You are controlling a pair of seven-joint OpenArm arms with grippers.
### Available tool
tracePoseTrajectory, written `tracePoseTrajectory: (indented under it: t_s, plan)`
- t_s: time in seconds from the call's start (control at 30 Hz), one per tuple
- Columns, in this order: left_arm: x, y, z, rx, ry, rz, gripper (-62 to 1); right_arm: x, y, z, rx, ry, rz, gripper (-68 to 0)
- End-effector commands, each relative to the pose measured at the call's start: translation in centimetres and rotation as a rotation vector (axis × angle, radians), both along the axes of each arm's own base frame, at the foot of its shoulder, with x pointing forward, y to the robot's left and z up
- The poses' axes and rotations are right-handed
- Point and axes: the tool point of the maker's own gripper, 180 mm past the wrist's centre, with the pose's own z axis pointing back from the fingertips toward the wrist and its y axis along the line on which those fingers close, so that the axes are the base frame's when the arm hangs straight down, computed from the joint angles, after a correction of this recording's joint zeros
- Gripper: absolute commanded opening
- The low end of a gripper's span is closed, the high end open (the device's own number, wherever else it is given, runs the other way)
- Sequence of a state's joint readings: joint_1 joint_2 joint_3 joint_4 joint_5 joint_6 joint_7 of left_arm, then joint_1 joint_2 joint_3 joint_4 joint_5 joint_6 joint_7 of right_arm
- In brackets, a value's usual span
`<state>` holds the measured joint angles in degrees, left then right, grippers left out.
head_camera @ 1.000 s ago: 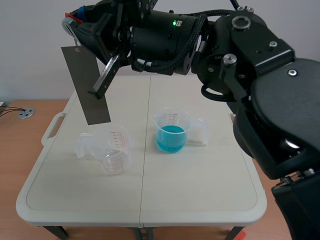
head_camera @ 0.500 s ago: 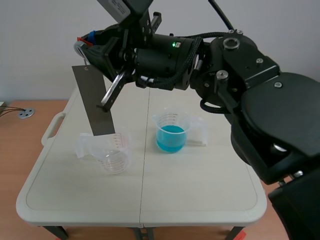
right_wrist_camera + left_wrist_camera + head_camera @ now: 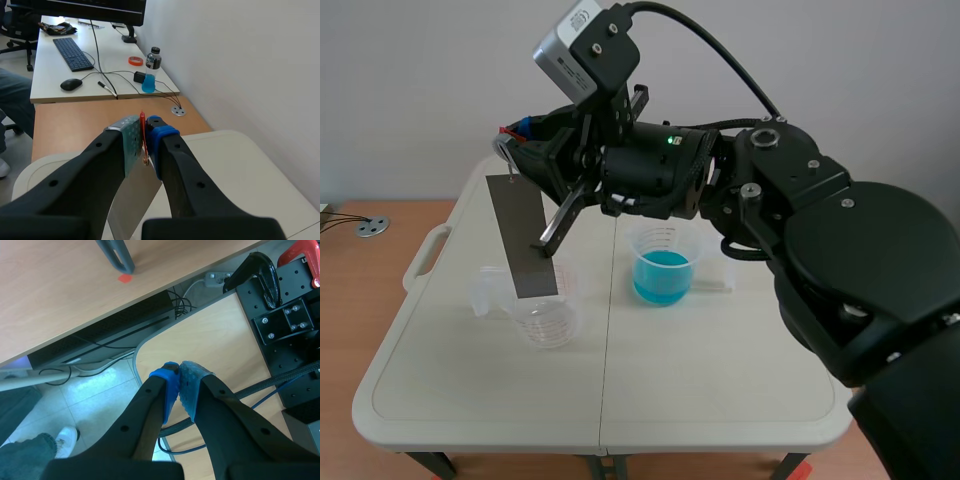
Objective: Hold the metal plate by the orange handle, dip it into the blue solution, take it out and point at it, then put the plate back in the beaker on the left.
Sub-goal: 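Put the plate into the left beaker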
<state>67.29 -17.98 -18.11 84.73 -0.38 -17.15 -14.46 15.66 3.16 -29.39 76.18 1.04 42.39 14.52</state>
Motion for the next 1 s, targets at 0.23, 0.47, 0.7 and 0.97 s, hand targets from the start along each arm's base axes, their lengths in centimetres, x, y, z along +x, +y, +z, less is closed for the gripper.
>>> tracePoseTrajectory:
  t_s: [0.23, 0.47, 0.7, 0.97]
  plan:
    - [0.3, -0.1, 0.3, -0.005, -0.014, -0.004, -59.4, 0.2, 0.4, -0.3, 0.071, 0.042, 0.017, -66.2]
    - [0.3, -0.1, 0.3, -0.005, -0.014, -0.004, -59.4, 0.4, 0.6, -2.4, 0.075, 0.107, 0.011, -66.2]
    - [0.3, -0.1, 0.3, -0.006, -0.014, -0.004, -59.4, 0.4, 0.7, -4.2, 0.074, 0.166, 0.004, -66.2]
    - [0.3, -0.1, 0.3, -0.006, -0.015, -0.004, -59.4, 0.4, 0.6, -4.8, 0.059, 0.178, 0.001, -64.4]
